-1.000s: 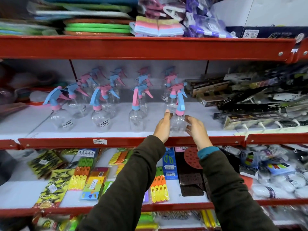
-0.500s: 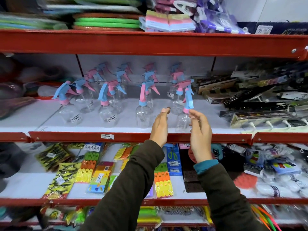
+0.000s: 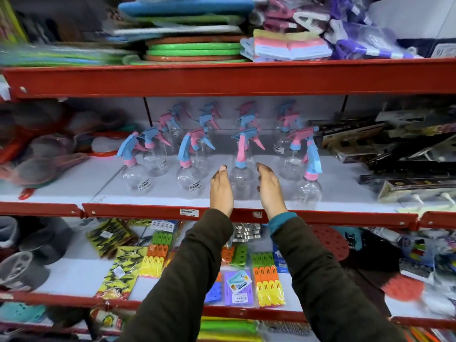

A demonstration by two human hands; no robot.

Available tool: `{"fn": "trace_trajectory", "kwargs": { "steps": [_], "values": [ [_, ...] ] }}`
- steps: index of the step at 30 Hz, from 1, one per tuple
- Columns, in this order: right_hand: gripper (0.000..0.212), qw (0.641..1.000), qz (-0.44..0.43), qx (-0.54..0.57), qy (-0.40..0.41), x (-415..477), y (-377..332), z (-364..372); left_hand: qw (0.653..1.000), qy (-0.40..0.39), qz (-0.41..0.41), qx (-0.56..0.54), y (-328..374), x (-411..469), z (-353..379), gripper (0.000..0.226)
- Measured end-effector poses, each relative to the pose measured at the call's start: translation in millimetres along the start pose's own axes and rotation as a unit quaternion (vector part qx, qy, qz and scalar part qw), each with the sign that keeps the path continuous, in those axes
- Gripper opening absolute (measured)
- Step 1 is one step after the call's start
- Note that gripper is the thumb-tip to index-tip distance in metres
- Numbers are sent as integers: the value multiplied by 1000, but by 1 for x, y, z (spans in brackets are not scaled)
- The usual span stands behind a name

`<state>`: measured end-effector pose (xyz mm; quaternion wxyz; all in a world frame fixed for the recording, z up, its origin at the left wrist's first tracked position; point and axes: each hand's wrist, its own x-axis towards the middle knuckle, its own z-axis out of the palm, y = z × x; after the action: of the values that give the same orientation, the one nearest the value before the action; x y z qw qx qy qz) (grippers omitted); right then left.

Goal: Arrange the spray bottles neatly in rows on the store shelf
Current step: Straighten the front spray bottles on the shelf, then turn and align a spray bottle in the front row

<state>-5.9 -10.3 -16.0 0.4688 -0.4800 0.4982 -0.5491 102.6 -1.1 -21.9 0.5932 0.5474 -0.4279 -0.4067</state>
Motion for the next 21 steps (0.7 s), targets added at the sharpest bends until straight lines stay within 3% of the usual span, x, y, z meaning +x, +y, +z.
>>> {"fn": "trace_trajectory", "kwargs": {
  "steps": [3, 9, 21],
  "values": [
    [52, 999, 39, -13, -14, 11, 2, 10, 998, -49, -39, 0, 5, 14, 0, 60],
    [51, 998, 50, -2, -29, 4, 10, 3, 994, -95, -52, -17, -4, 8, -7, 58],
    [48, 998, 40, 10, -39, -18, 12, -12, 996, -87, -29, 2, 0, -20, -8, 57]
  ]
}}
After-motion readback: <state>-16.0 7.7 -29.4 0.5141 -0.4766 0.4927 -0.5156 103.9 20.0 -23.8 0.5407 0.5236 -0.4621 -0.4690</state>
